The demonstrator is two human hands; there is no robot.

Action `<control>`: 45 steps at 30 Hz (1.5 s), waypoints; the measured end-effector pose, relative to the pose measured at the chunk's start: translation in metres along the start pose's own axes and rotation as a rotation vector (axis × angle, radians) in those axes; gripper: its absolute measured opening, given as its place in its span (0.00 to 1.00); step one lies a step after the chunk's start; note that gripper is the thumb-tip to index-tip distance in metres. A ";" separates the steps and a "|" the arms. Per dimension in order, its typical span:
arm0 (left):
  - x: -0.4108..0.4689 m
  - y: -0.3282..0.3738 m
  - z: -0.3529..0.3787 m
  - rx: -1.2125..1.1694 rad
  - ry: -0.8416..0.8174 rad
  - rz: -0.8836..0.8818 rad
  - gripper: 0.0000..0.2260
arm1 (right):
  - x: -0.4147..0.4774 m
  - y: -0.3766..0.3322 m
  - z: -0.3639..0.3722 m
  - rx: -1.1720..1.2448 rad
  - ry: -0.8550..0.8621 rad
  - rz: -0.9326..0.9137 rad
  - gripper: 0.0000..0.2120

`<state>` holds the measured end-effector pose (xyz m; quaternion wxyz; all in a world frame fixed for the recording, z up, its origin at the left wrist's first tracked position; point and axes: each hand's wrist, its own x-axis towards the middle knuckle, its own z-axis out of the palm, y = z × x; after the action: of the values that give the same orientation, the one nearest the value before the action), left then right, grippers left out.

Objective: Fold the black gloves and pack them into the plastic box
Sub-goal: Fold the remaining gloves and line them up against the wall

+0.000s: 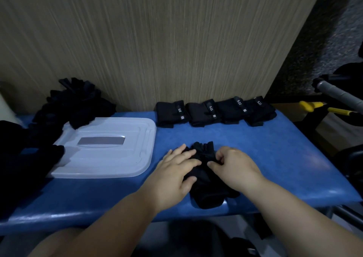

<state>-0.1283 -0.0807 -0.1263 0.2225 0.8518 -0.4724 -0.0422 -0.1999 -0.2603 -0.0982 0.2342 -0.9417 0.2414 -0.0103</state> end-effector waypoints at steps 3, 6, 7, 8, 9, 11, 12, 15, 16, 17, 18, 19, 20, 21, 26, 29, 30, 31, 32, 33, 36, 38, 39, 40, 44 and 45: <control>0.002 0.012 0.002 -0.063 0.034 -0.038 0.18 | -0.001 0.003 -0.005 0.088 0.032 -0.019 0.10; 0.011 0.025 0.007 -0.074 -0.002 -0.059 0.20 | 0.000 0.011 -0.012 0.203 0.042 -0.004 0.09; 0.017 0.029 0.009 -0.062 -0.025 -0.064 0.21 | 0.001 0.015 -0.016 0.232 0.047 0.001 0.09; 0.022 0.033 0.010 -0.050 -0.055 -0.072 0.22 | 0.003 0.019 -0.020 0.256 0.057 0.002 0.10; 0.028 0.037 0.012 -0.040 -0.088 -0.080 0.23 | 0.006 0.024 -0.024 0.275 0.070 -0.002 0.11; 0.040 0.044 0.016 -0.015 -0.145 -0.083 0.24 | 0.012 0.036 -0.034 0.297 0.087 -0.003 0.13; 0.046 0.048 0.018 0.000 -0.167 -0.081 0.25 | 0.014 0.043 -0.039 0.310 0.093 0.005 0.14; 0.062 0.059 0.025 0.049 -0.223 -0.092 0.26 | 0.020 0.063 -0.048 0.278 0.119 0.042 0.17; 0.068 0.063 0.027 0.066 -0.239 -0.098 0.26 | 0.021 0.068 -0.050 0.253 0.127 0.059 0.17; 0.072 0.065 0.029 0.083 -0.254 -0.103 0.26 | 0.022 0.071 -0.051 0.231 0.135 0.076 0.18; 0.076 0.067 0.031 0.099 -0.269 -0.105 0.26 | 0.022 0.073 -0.051 0.207 0.146 0.084 0.19; 0.079 0.069 0.032 0.113 -0.282 -0.106 0.26 | 0.022 0.074 -0.050 0.169 0.167 0.073 0.20; 0.082 0.069 0.033 0.123 -0.292 -0.104 0.26 | 0.022 0.075 -0.048 0.111 0.195 0.042 0.22; 0.085 0.069 0.033 0.132 -0.300 -0.100 0.26 | 0.022 0.074 -0.047 0.045 0.215 -0.005 0.23; 0.090 0.066 0.032 0.153 -0.316 -0.094 0.27 | 0.023 0.070 -0.037 -0.133 -0.035 -0.101 0.26; 0.089 0.066 0.033 0.166 -0.311 -0.109 0.29 | 0.024 0.069 -0.031 -0.225 -0.146 -0.048 0.28; 0.088 0.065 0.033 0.174 -0.312 -0.115 0.29 | 0.025 0.069 -0.029 -0.246 -0.155 -0.040 0.28; 0.087 0.065 0.034 0.180 -0.314 -0.120 0.29 | 0.025 0.069 -0.029 -0.263 -0.159 -0.037 0.28; 0.086 0.064 0.033 0.182 -0.315 -0.127 0.29 | 0.025 0.069 -0.028 -0.276 -0.162 -0.034 0.28; 0.085 0.063 0.033 0.183 -0.314 -0.134 0.30 | 0.025 0.069 -0.028 -0.286 -0.164 -0.033 0.28; 0.082 0.059 0.033 0.189 -0.305 -0.156 0.31 | 0.025 0.068 -0.026 -0.297 -0.156 -0.026 0.28; 0.082 0.056 0.032 0.196 -0.297 -0.164 0.31 | 0.024 0.068 -0.026 -0.302 -0.140 -0.030 0.28; 0.082 0.056 0.033 0.197 -0.293 -0.168 0.31 | 0.023 0.068 -0.025 -0.301 -0.133 -0.031 0.28; 0.082 0.055 0.033 0.197 -0.291 -0.172 0.31 | 0.022 0.068 -0.025 -0.296 -0.128 -0.031 0.28; 0.076 0.053 0.029 0.170 -0.269 -0.198 0.33 | 0.020 0.067 -0.026 -0.255 -0.049 -0.048 0.28; 0.072 0.052 0.025 0.158 -0.255 -0.200 0.33 | 0.019 0.065 -0.026 -0.234 0.003 -0.071 0.28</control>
<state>-0.1365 -0.1720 -0.1169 0.0876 0.8972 -0.4113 -0.1347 -0.2159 -0.3310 -0.1058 0.1220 -0.9705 0.2078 0.0083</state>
